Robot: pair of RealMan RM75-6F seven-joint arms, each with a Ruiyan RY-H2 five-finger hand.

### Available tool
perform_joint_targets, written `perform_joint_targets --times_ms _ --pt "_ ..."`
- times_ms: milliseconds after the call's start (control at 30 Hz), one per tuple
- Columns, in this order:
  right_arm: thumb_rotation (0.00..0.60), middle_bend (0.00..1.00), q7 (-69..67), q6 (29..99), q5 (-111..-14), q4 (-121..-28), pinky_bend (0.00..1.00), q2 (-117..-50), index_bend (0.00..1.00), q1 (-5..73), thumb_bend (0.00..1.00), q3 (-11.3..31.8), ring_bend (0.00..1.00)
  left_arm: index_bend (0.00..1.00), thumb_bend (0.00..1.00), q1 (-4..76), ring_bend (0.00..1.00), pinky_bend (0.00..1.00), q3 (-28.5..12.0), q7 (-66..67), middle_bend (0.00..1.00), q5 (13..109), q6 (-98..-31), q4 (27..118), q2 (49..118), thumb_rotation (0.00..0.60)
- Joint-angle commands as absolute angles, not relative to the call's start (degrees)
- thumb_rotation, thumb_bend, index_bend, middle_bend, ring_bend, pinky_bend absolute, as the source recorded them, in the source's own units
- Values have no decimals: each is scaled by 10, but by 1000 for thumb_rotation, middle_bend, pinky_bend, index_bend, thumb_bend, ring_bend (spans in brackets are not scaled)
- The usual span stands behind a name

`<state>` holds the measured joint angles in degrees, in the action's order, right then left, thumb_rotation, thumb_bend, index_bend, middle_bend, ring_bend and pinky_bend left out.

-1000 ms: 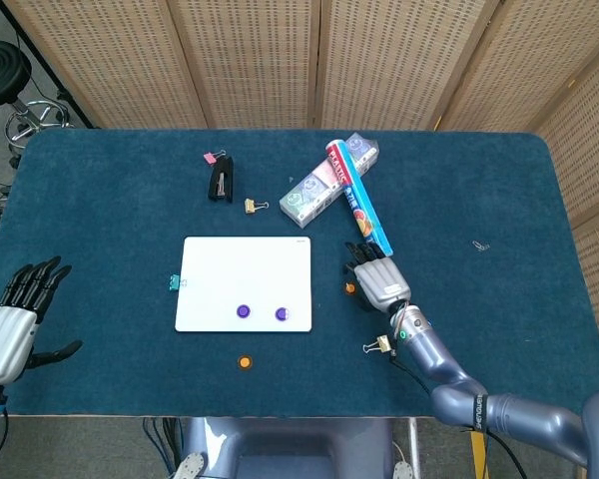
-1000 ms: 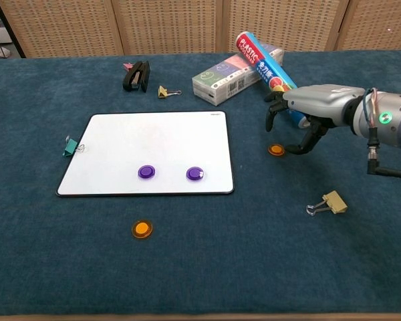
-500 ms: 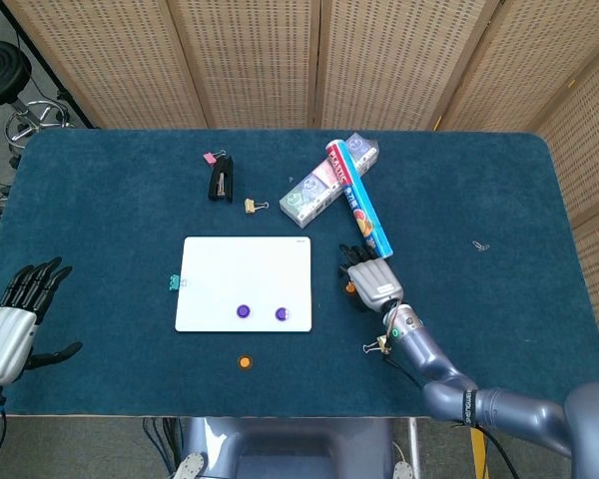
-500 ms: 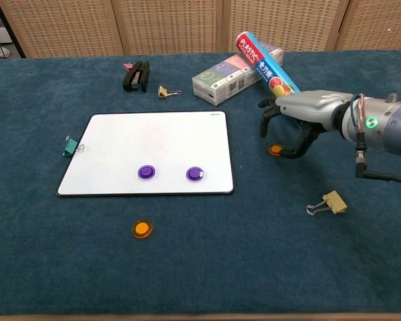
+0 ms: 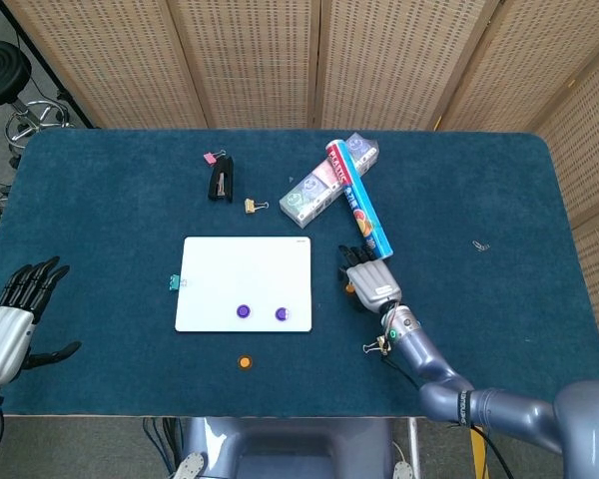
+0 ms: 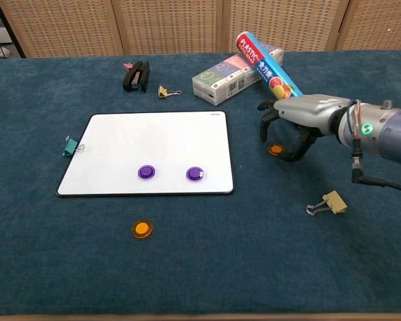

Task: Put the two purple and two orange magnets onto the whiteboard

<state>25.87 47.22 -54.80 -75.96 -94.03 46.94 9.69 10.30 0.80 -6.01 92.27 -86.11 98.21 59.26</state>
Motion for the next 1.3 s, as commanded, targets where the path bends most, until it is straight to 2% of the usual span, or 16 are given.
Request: perform_joint_targets --times_ms 33,567,1300 --pt "600 0 255 473 -551 -756 0 -944 341 469 401 95 0 18 68 102 0 0 7 -61 0 924 -862 982 592 600" --pt "600 0 225 479 -582 -715 0 -967 352 467 401 89 0 19 68 100 0 0 5 -66 0 928 -857 983 590 600" --pt "600 0 189 495 -636 -688 0 -964 356 446 401 73 0 19 68 99 0 0 5 -71 0 936 -849 988 587 600"
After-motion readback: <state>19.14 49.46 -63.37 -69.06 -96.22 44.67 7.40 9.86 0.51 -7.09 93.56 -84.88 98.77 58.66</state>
